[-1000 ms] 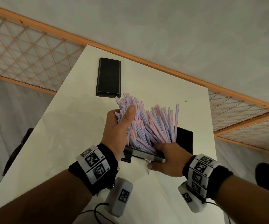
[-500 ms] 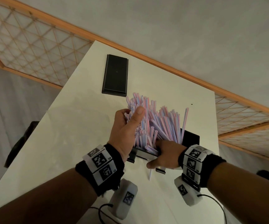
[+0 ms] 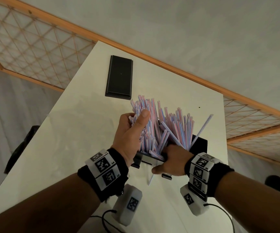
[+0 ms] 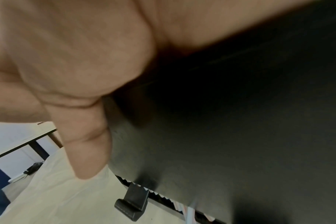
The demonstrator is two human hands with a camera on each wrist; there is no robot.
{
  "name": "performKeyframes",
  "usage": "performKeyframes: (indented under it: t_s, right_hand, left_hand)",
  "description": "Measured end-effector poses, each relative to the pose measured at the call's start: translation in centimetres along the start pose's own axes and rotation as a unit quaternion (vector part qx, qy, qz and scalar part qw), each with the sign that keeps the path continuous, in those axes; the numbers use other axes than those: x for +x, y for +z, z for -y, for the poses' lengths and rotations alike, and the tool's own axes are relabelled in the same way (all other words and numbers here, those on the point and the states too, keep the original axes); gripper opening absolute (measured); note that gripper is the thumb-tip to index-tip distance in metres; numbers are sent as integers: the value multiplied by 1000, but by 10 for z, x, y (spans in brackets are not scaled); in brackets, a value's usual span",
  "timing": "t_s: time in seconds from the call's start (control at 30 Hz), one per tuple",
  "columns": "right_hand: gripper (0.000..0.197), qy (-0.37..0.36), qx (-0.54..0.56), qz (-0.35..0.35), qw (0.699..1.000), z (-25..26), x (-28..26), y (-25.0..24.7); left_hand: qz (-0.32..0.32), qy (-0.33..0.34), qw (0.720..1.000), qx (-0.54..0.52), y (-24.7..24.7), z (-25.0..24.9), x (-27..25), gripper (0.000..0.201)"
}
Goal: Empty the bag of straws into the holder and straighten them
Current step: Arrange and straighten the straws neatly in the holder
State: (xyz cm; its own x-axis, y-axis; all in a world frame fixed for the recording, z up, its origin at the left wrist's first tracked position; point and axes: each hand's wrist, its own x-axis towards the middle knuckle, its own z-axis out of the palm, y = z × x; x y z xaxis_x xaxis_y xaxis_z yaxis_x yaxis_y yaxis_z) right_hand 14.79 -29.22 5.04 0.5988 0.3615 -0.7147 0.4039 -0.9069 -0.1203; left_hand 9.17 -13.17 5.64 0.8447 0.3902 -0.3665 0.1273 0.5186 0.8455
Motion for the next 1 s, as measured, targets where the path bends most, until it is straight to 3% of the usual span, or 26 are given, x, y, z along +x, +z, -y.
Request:
performKeyframes:
  t_s: [0.27,0.4,0.63,0.8,0.9,1.0]
  right_hand:
    - [43,-102,68,-71,990,-6,-15,-3]
    - [28,-185,103,-135,968,-11,-23,-4]
    - [42,-279,75,-250,924,-8,-30,-25]
    - [47,-285,72,-272,916,-3,-29,-33]
    - [40,-283,80,-255,921,2,-26,-27]
    - [37,-235,124,-218,939,5,-26,-19]
  left_hand:
    - [9,8,1000,9,2,-7,-4,51]
    - [6,-14,1000,4,3,-10,-6,62]
    - [-9,-30,999,17,2,-8,-2,91]
    - [-14,-33,999,-2,4,-11,-5,111]
    - [-16,-40,999,-16,5,-11,-7,114]
    - [-17,-44,999,-19,3,-11,-7,115]
